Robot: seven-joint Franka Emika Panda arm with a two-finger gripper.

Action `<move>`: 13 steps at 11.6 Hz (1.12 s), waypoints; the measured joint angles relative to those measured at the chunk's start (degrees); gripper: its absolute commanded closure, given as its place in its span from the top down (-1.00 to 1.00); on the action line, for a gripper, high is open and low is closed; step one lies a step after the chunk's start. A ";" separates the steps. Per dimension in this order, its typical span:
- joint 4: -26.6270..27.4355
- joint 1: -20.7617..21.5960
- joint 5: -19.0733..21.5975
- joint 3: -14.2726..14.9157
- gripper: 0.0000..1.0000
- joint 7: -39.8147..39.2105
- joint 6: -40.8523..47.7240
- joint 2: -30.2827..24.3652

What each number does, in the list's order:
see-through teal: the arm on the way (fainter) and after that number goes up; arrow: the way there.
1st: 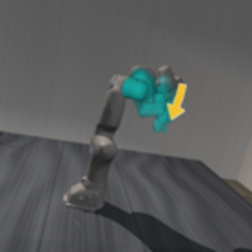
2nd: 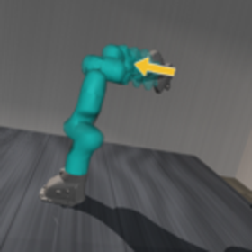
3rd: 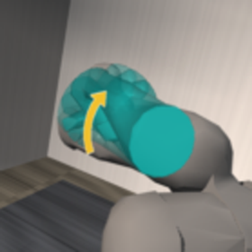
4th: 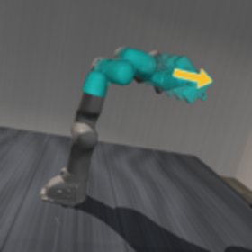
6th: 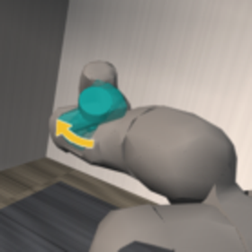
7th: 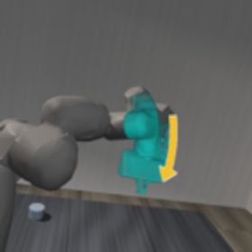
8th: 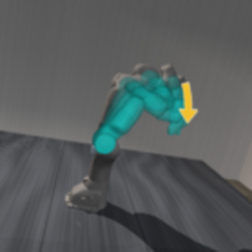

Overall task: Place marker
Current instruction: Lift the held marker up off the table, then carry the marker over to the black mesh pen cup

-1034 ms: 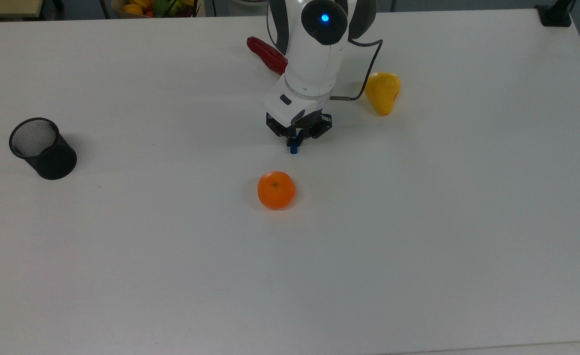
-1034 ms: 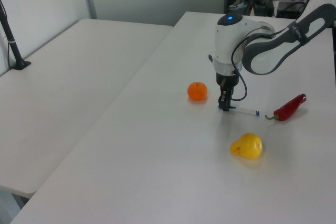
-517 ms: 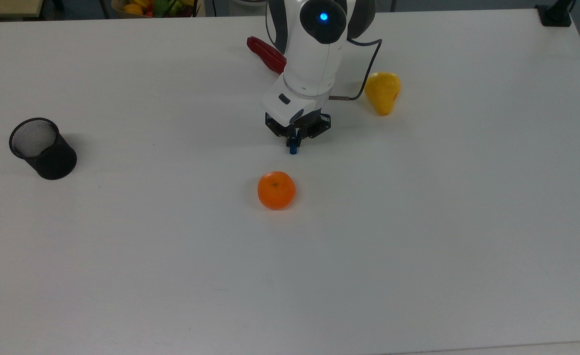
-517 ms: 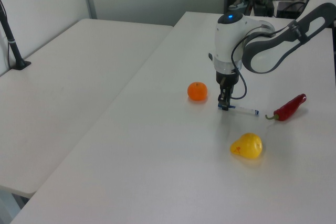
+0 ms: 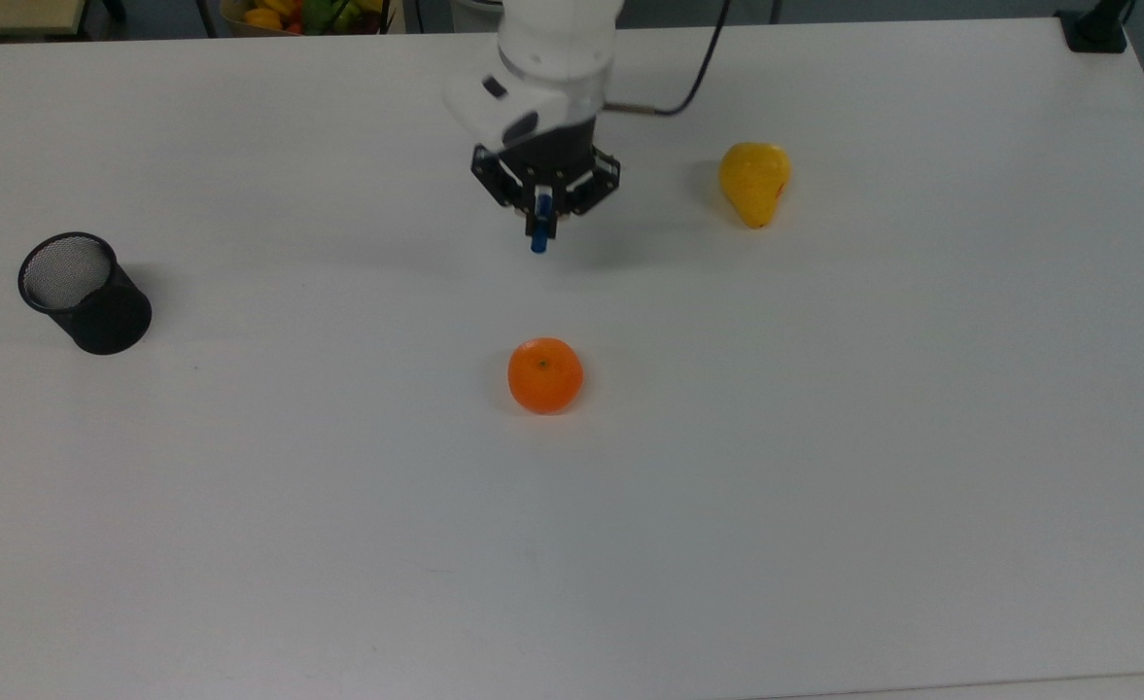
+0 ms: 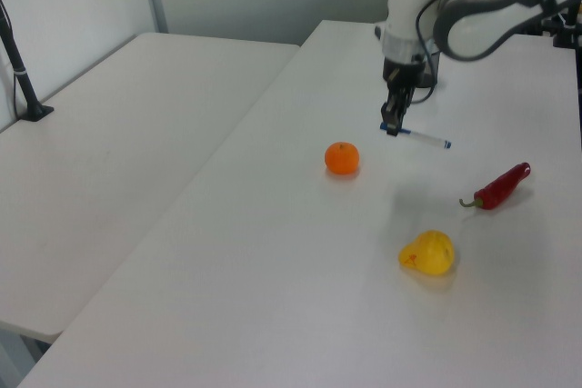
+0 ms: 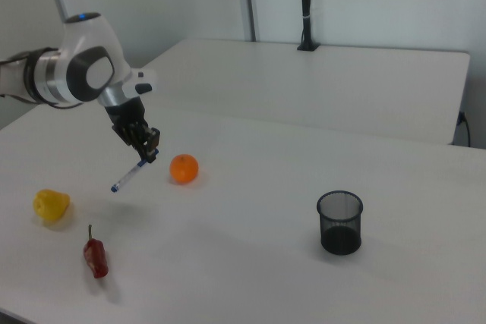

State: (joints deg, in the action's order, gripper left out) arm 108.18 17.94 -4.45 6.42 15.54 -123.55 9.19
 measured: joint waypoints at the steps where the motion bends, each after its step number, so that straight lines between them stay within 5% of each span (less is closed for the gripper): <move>1: -0.03 -0.76 0.54 0.16 -1.00 -0.04 1.87 -2.92; 6: -2.35 -1.92 6.20 5.37 -1.00 -5.74 12.75 -12.30; 13: -5.16 -3.31 6.60 8.06 -1.00 -12.91 17.96 -13.82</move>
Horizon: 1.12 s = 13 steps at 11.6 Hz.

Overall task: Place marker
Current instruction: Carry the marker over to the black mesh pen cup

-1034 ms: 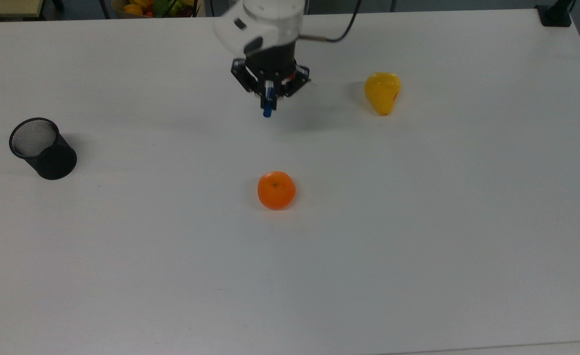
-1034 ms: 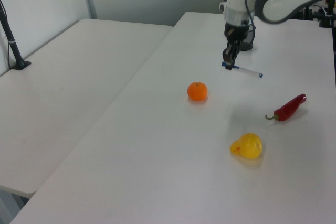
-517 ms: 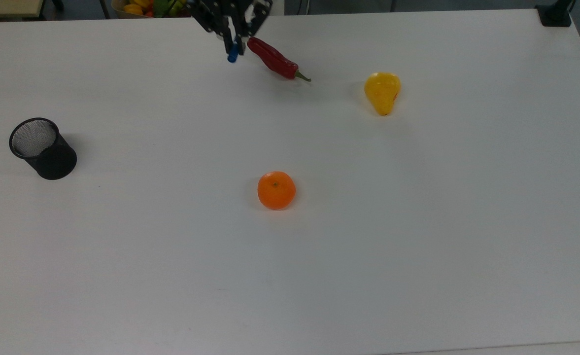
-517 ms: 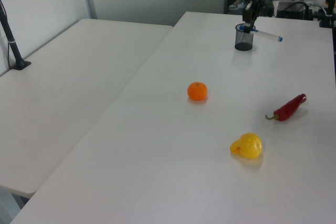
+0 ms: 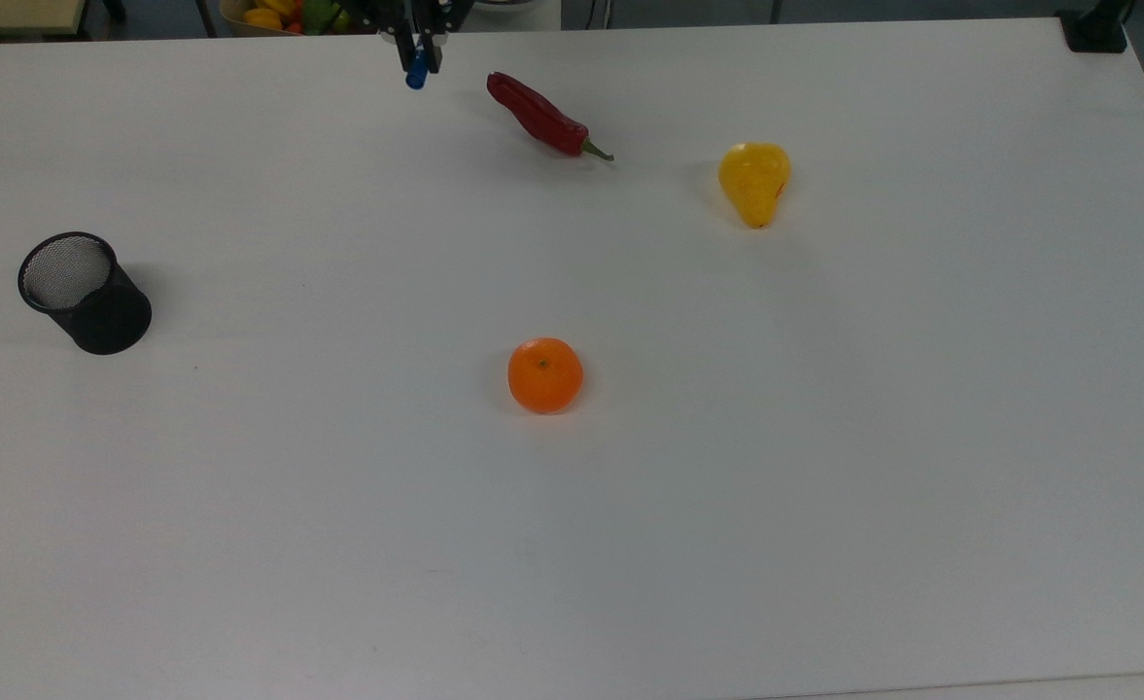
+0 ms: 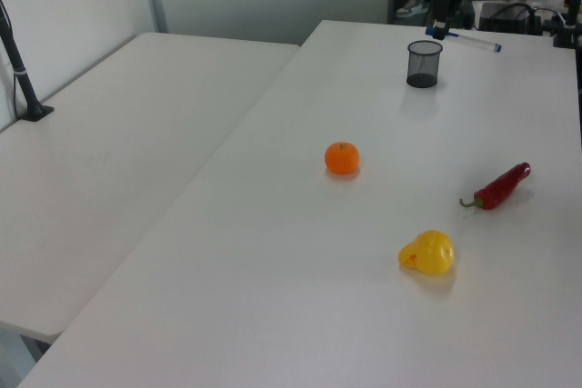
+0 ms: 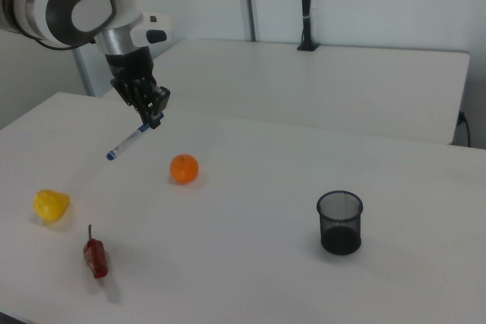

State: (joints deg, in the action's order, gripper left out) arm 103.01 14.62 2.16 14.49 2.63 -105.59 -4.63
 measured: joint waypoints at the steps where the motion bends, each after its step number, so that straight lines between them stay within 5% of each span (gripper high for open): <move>1: -0.05 -0.89 0.00 0.02 -1.00 -1.15 0.00 0.00; 5: -0.25 -5.22 0.00 1.06 -1.00 -3.99 -5.14 0.13; 8: -0.08 -6.45 0.00 5.22 -1.00 -4.75 -12.29 1.07; 13: 2.96 -12.84 0.00 8.19 -1.00 -5.78 -34.05 7.81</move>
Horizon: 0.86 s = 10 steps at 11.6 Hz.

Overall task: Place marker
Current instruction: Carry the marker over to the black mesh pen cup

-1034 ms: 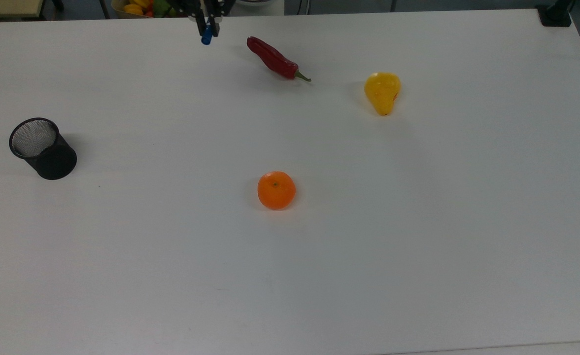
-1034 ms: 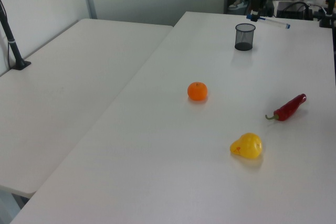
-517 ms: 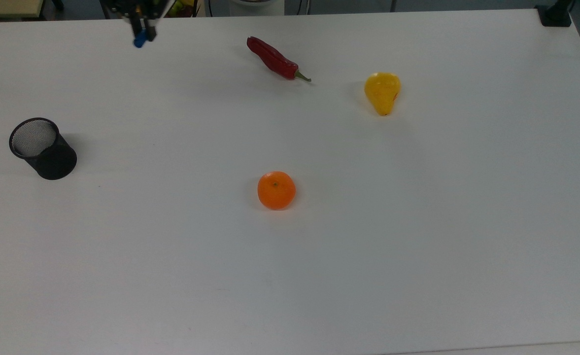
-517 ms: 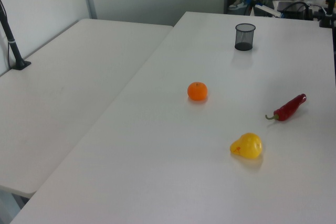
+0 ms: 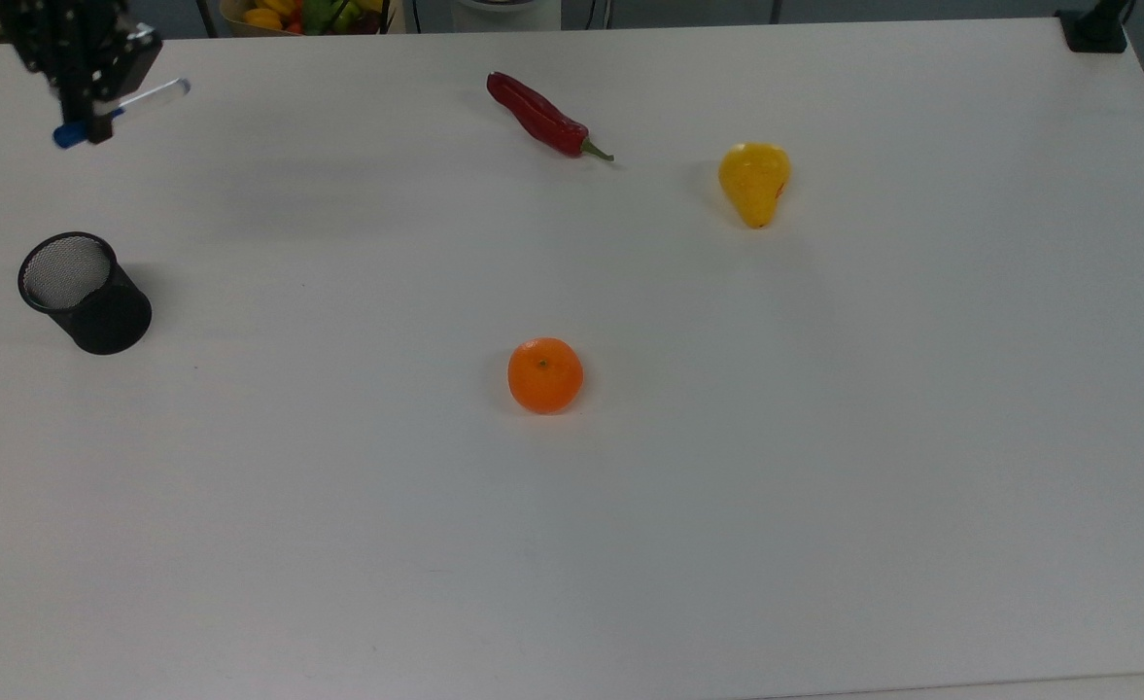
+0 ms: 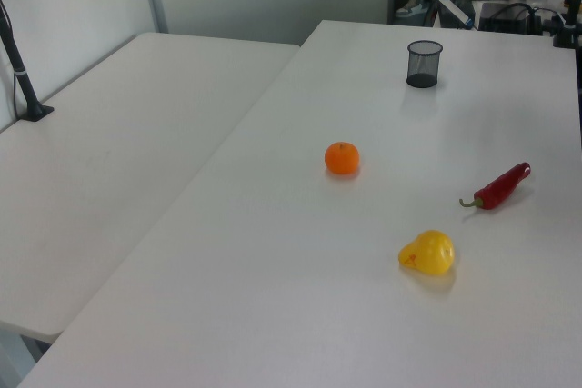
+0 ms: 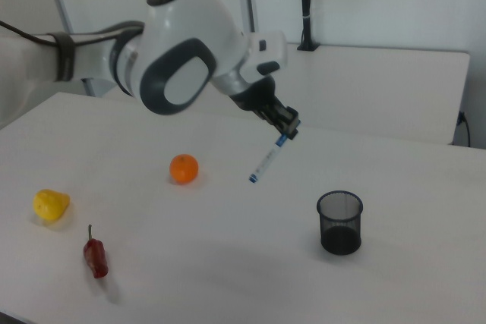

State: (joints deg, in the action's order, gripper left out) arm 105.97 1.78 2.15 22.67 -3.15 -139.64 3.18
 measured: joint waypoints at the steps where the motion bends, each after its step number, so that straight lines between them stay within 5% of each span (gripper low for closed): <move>1: 0.07 -1.11 0.00 0.01 -1.00 0.00 -4.34 2.26; 10: 0.12 -6.13 3.38 -0.15 -1.00 0.23 -35.54 16.04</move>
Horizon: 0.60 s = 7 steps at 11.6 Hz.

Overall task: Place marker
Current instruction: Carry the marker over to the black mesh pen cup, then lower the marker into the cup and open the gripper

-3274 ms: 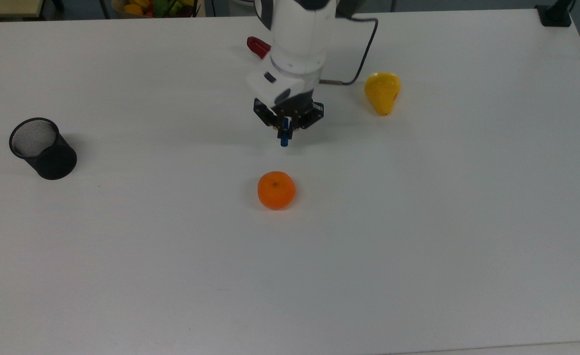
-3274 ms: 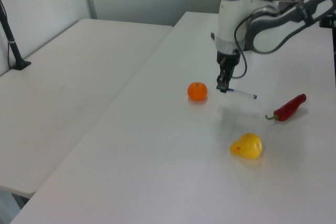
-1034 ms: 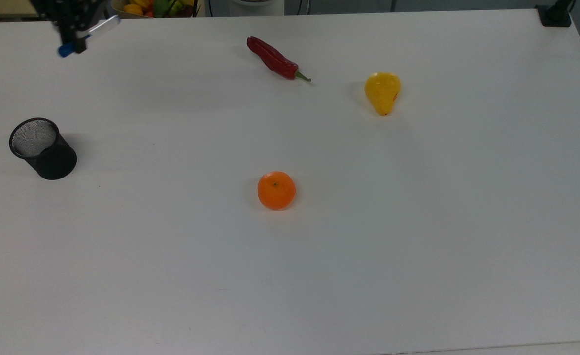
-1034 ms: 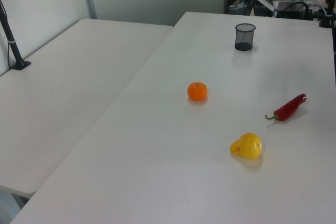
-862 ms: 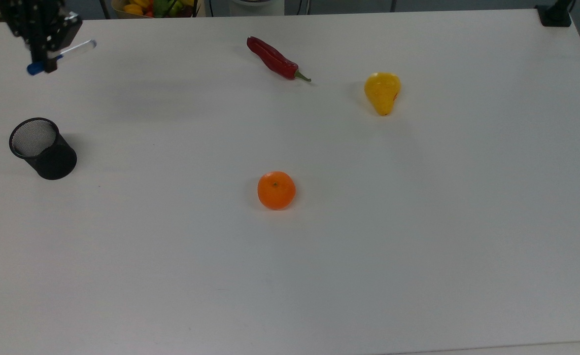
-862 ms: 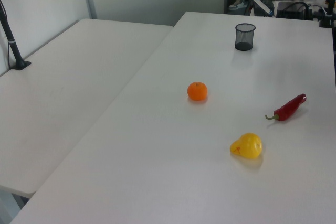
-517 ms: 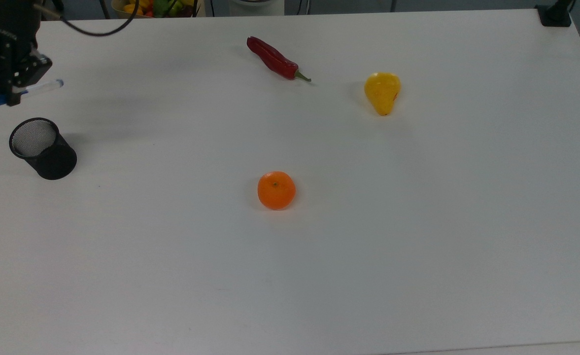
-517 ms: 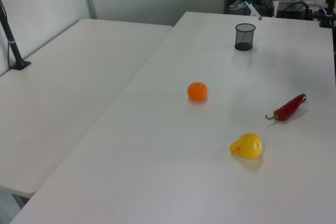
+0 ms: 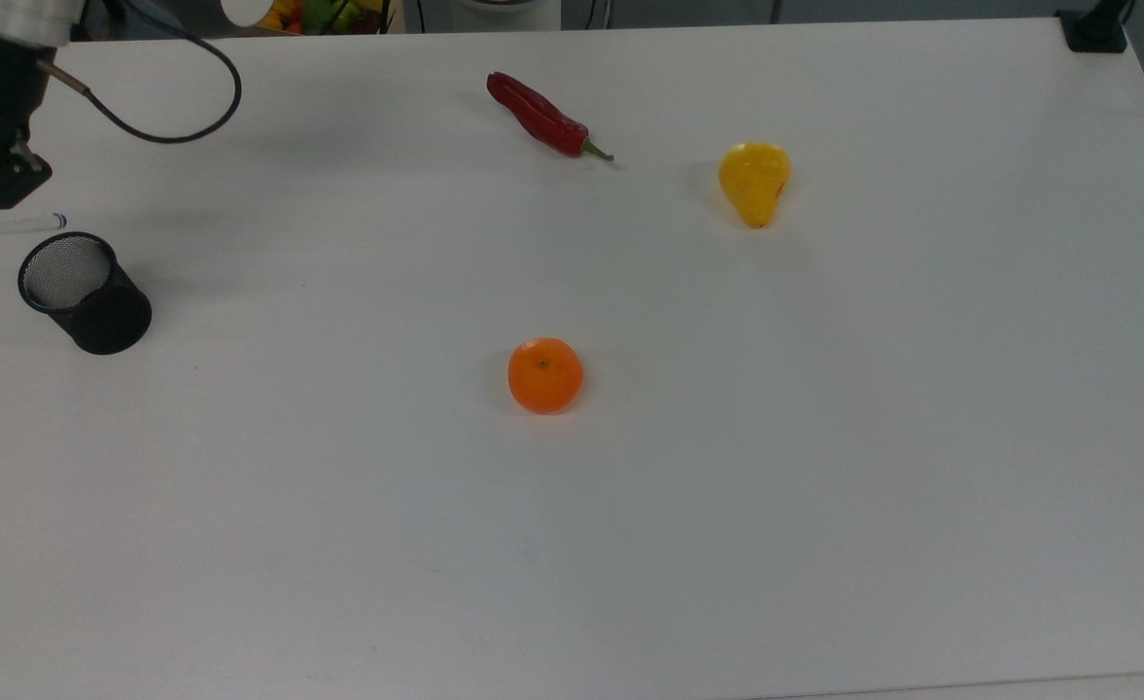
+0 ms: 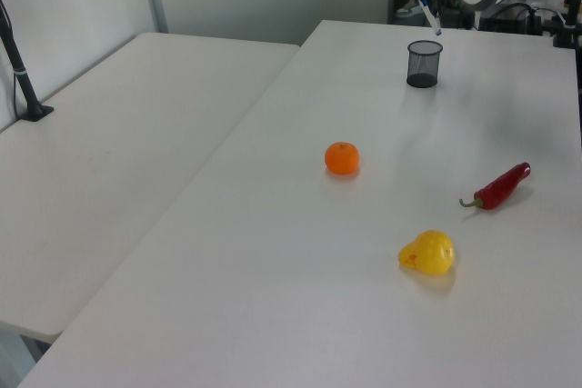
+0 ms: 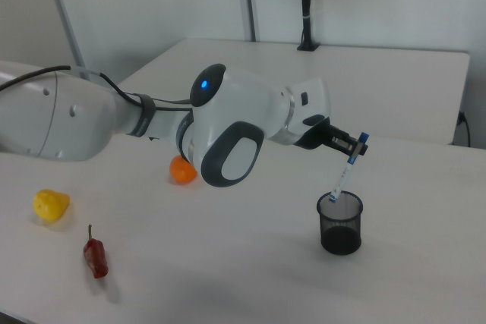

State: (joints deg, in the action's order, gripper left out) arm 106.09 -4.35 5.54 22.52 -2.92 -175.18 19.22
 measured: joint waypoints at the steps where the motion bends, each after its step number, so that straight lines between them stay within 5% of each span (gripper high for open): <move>1: -0.01 0.02 0.83 -0.12 -1.00 0.04 -2.10 1.18; 5: 0.08 0.13 1.29 -0.38 -1.00 0.11 -4.96 4.37; 6: 0.45 0.13 1.29 -0.39 -0.81 0.12 -4.99 4.95; 7: 1.09 0.13 1.29 -0.39 -0.40 0.12 -5.02 5.35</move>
State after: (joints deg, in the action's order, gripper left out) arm 107.18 -4.22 6.83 22.13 -2.80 -180.20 24.58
